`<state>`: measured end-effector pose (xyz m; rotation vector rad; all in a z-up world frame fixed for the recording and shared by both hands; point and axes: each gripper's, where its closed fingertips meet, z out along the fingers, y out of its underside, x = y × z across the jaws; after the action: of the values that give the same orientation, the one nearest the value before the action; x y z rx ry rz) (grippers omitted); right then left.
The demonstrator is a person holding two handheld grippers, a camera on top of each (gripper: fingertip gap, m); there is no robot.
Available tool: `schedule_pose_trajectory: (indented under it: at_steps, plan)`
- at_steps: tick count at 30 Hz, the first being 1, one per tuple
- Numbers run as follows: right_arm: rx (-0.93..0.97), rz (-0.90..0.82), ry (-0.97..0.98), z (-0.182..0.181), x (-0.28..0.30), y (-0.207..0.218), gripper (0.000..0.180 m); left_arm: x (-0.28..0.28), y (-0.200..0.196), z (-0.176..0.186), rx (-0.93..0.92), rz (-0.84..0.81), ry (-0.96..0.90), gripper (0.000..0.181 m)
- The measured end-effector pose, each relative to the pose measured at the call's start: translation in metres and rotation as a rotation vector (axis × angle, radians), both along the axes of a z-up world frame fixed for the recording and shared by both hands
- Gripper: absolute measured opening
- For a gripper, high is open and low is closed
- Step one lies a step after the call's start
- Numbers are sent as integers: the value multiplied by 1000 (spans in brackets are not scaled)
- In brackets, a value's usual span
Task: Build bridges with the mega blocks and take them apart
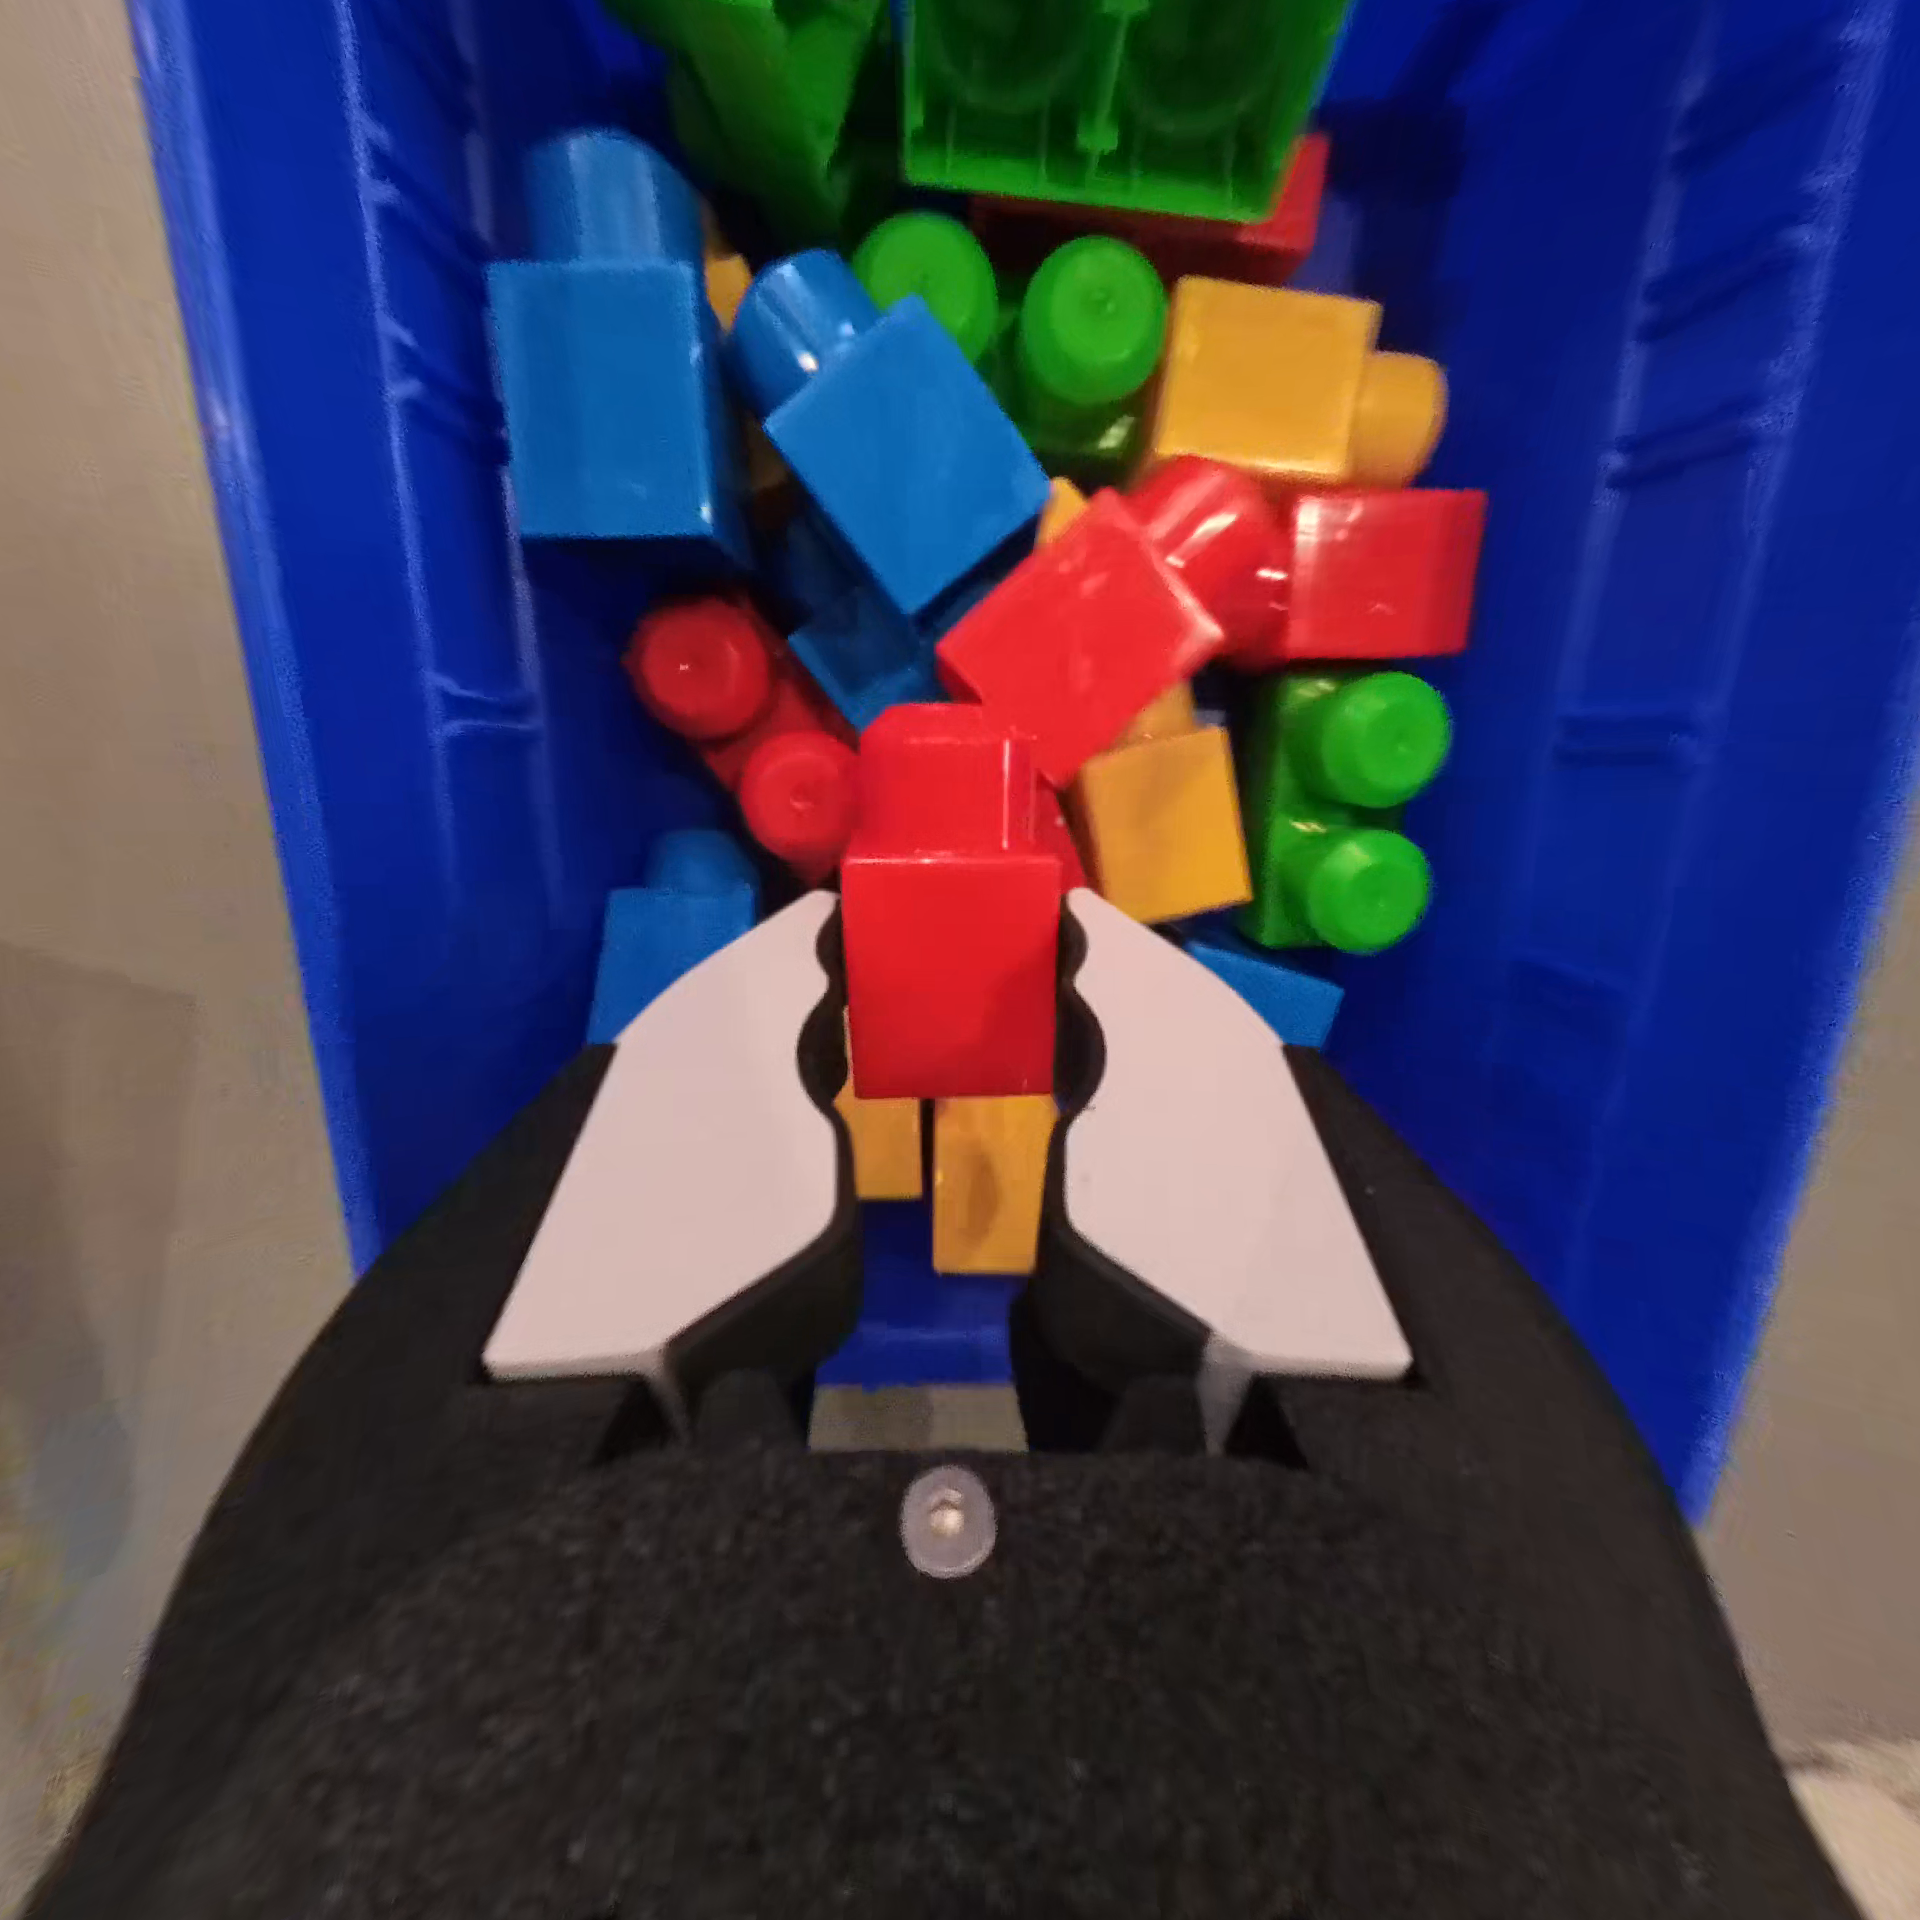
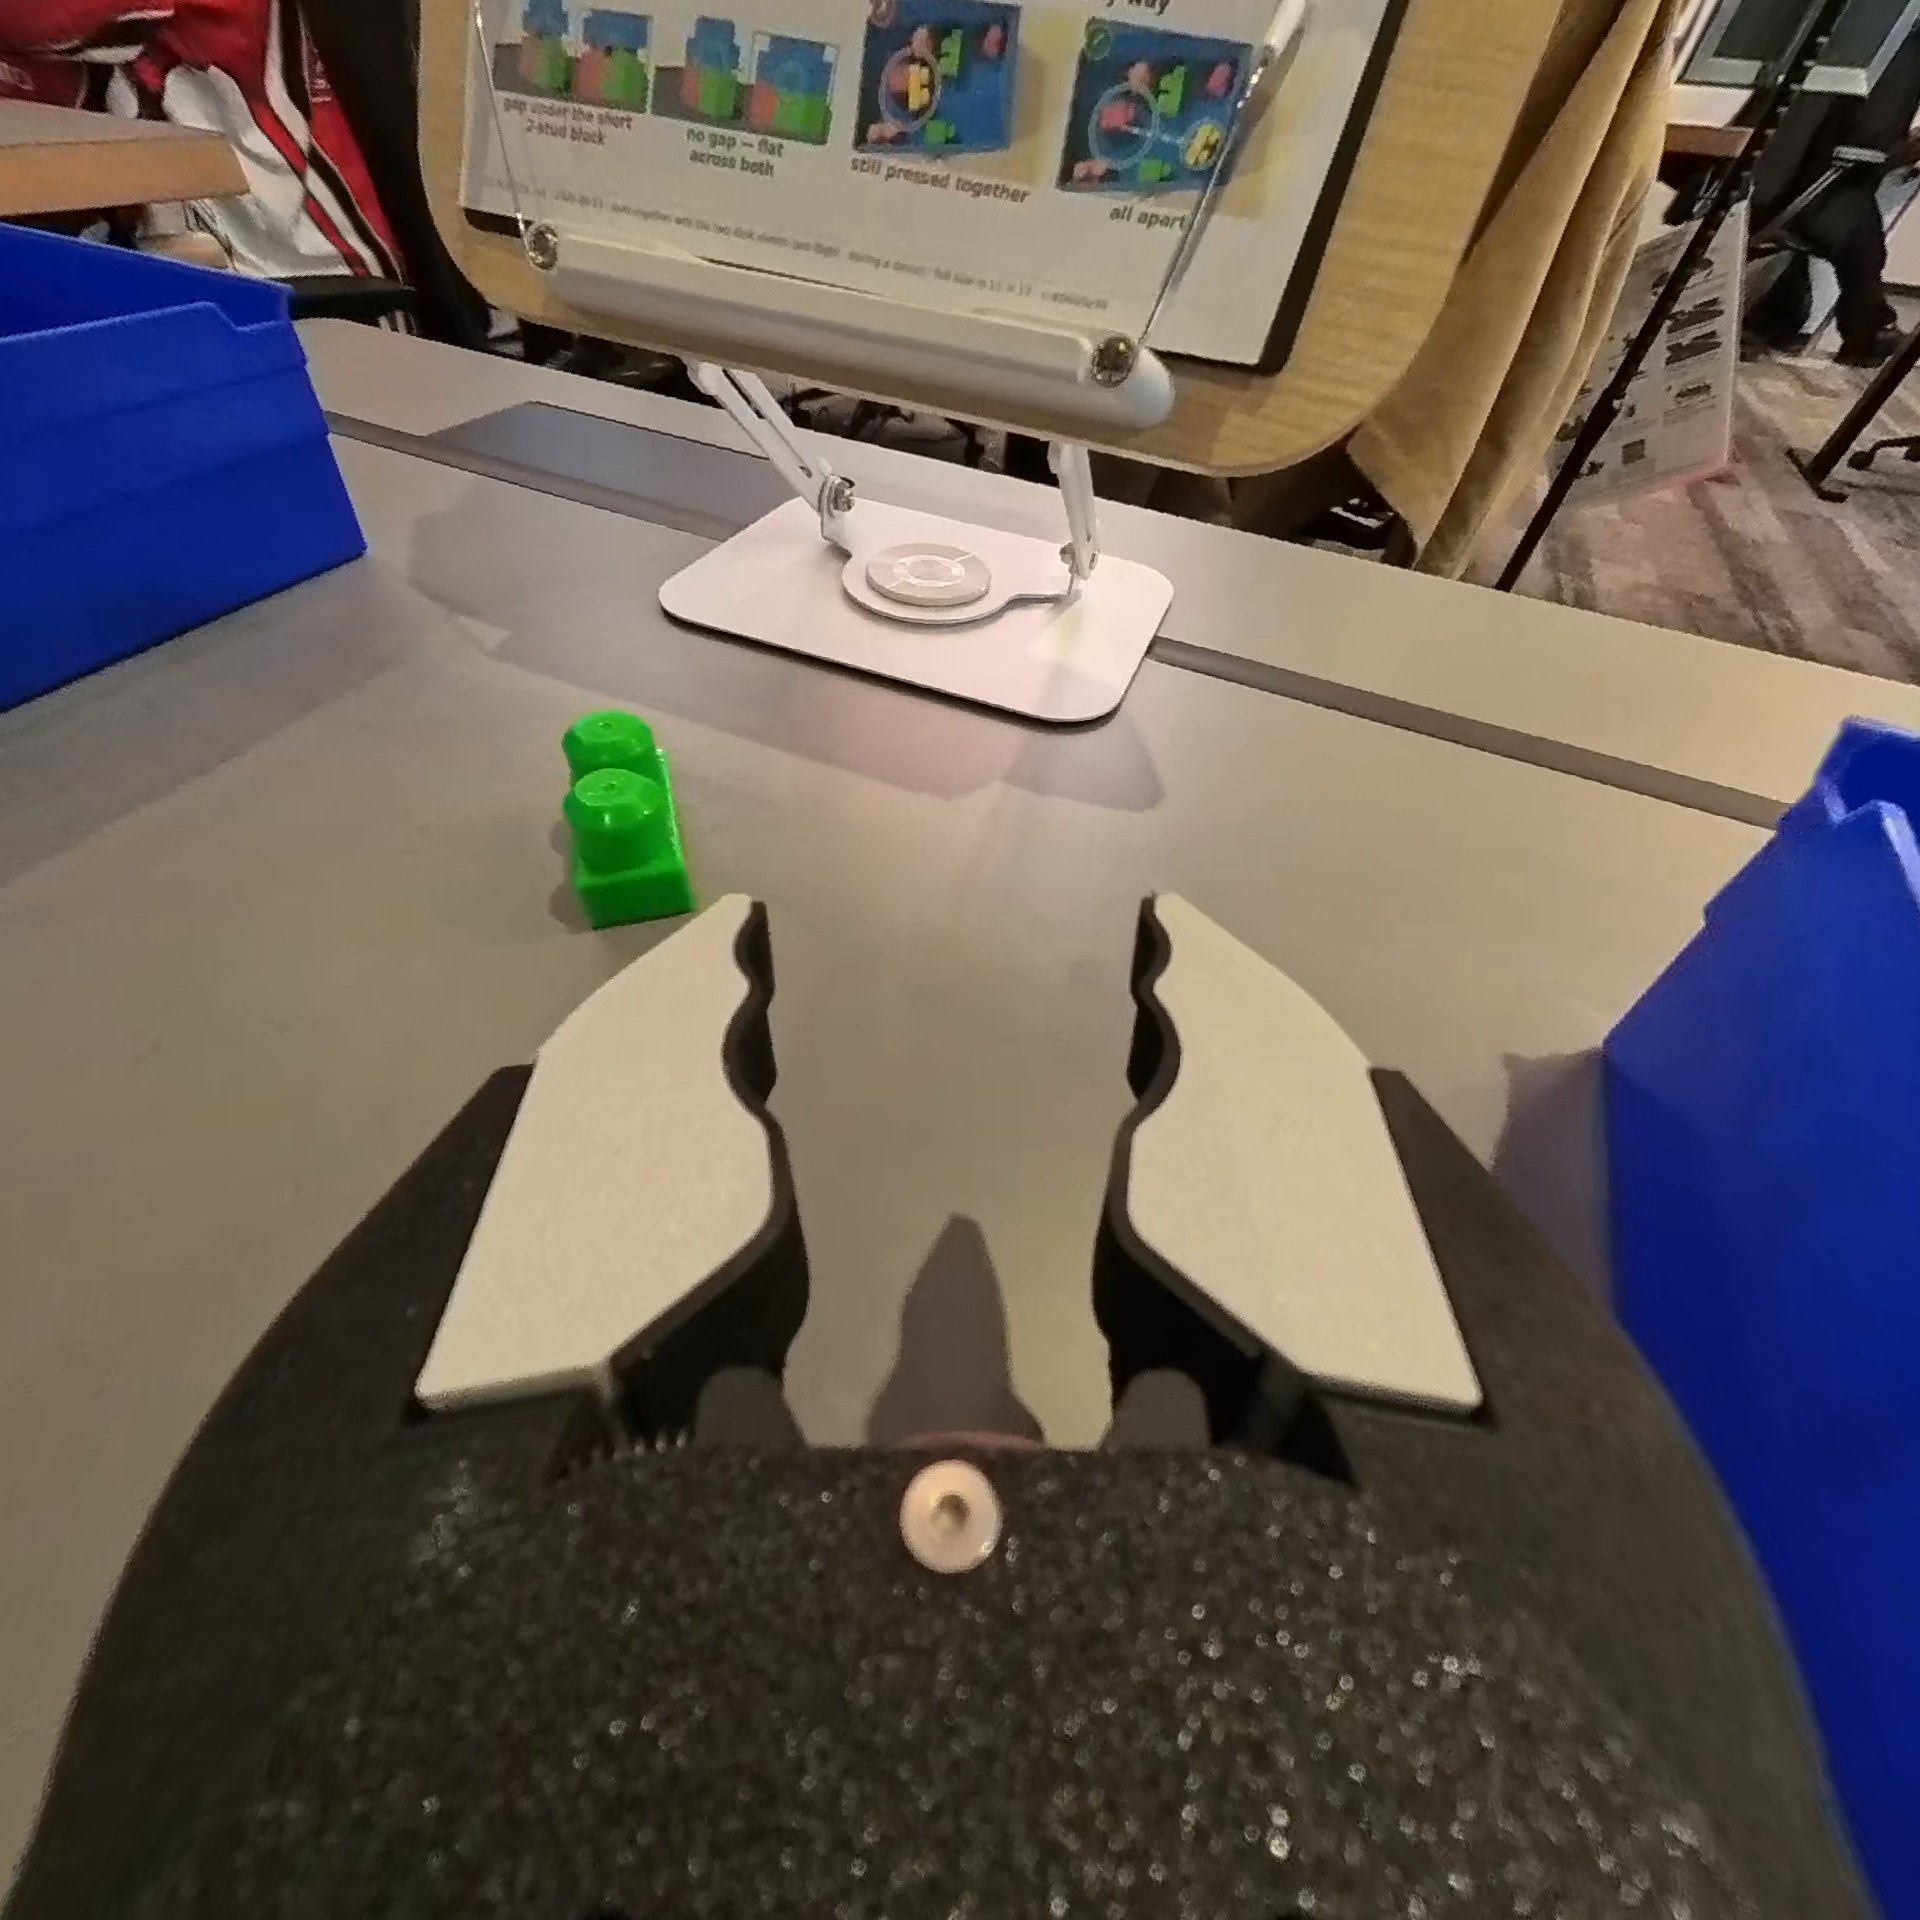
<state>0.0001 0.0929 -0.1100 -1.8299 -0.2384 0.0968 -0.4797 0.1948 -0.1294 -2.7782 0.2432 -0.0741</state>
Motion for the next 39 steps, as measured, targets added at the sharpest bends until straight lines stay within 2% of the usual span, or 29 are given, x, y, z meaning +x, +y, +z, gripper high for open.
schedule_pose_trajectory:
  at_steps: [4,8,10,13,18,23,30,34,35,36,39]
  plan:
    - [-2,-3,4,-1,1,0,66,38,-28,55,123,-169,-38,36]
    - [0,-1,-11,-1,-1,2,65,132,-71,105,241,-461,-143,36]
    - [2,1,-14,0,-3,2,65,179,-91,104,234,-596,-127,36]
    - [-1,9,-29,-1,-6,3,65,224,-100,68,175,-711,18,36]
    - [2,15,-45,-1,-8,1,64,250,-91,-23,-37,-757,94,36]
    - [1,13,-44,-2,-6,0,64,246,-83,-55,-111,-750,59,36]
    - [-6,12,-52,-4,-6,0,63,256,-91,-63,-145,-795,12,37]
    - [-9,11,-52,-4,-5,0,63,256,-95,-65,-142,-758,-13,66]
    - [-10,12,-50,-5,-5,0,63,256,-101,-57,-139,-752,-41,72]
    - [-10,13,-47,-4,-5,0,63,256,-106,-43,-108,-752,-83,70]
    - [-11,14,-42,-5,-5,0,63,233,-117,22,81,-726,-140,67]
